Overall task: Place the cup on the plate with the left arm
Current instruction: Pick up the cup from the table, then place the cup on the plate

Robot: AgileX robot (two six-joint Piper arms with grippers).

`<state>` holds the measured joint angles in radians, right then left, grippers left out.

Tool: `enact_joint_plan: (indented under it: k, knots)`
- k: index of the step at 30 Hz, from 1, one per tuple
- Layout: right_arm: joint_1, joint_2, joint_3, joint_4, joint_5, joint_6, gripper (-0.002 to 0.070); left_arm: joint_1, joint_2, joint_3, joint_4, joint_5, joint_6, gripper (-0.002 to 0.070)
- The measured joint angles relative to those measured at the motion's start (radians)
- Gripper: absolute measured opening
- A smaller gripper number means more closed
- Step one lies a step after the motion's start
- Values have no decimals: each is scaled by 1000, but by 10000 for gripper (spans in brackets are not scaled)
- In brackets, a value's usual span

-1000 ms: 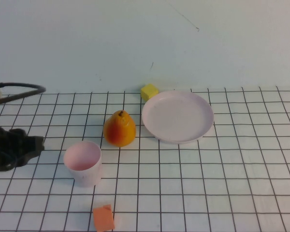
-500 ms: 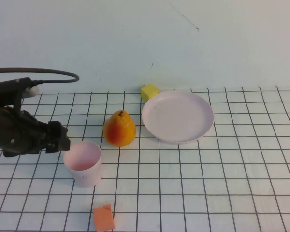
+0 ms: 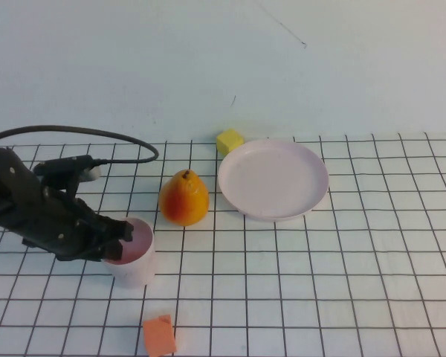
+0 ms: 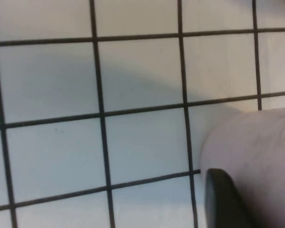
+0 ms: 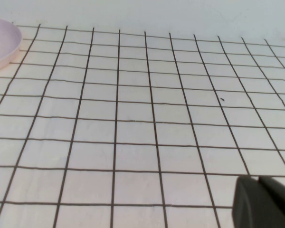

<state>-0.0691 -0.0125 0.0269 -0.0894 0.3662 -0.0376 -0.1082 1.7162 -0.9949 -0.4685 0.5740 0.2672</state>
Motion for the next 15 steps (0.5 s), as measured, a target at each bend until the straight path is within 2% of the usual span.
enact_joint_plan:
  k: [3,5,9,15]
  knots:
    - [0,0,0,0,0,0,-2,-19,11,-2,-8,-7,4,86]
    - [0,0,0,0,0,0,-2,-29,12,-13,-29,-4,6,37]
    - [0,0,0,0,0,0,-2,-75,16,-105,-79,49,9,13]
    - [0,0,0,0,0,0,-2,-240,35,-348,-25,90,-5,11]
